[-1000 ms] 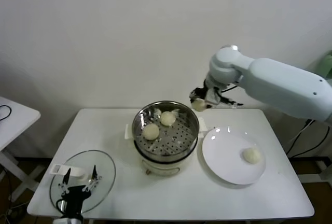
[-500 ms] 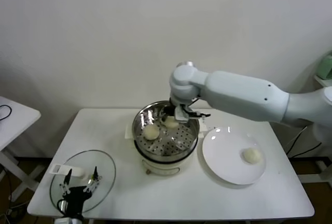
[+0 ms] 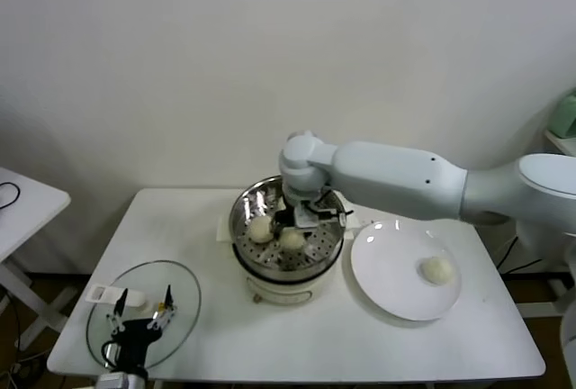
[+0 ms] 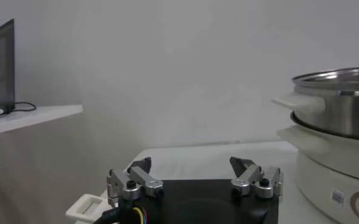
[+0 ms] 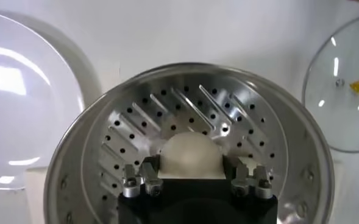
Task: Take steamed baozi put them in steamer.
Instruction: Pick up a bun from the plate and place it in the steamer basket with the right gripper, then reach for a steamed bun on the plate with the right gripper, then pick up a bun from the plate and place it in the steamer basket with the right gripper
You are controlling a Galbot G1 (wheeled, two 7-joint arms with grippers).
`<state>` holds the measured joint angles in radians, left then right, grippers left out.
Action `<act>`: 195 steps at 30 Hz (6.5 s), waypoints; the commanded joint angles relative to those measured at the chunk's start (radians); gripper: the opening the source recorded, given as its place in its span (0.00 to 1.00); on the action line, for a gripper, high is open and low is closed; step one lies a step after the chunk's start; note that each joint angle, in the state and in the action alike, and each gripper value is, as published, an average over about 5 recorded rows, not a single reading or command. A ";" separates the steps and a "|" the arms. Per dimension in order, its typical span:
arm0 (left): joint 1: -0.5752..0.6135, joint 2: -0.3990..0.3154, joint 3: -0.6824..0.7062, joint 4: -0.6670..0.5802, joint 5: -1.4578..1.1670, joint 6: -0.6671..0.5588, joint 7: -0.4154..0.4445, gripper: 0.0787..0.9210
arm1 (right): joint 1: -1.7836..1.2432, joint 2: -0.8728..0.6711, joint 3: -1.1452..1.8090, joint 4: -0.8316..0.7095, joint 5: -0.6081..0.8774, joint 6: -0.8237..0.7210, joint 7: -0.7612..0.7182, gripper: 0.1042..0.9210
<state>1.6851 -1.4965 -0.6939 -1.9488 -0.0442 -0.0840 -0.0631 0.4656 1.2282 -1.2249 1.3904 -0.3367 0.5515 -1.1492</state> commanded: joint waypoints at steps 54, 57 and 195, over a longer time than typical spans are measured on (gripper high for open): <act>-0.002 0.010 -0.006 -0.023 -0.029 0.012 0.001 0.88 | 0.360 -0.417 -0.205 0.049 0.648 -0.455 0.039 0.88; -0.004 0.008 0.000 -0.026 -0.027 0.011 0.001 0.88 | 0.345 -0.510 -0.219 0.012 0.703 -0.523 0.062 0.88; -0.053 -0.012 0.049 -0.063 0.037 0.034 -0.004 0.88 | 0.265 -0.122 -0.300 -0.171 1.213 -0.887 0.219 0.71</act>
<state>1.6359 -1.5106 -0.6485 -2.0095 -0.0145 -0.0521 -0.0678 0.7195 1.0370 -1.4612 1.1585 0.7824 -0.3067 -0.9889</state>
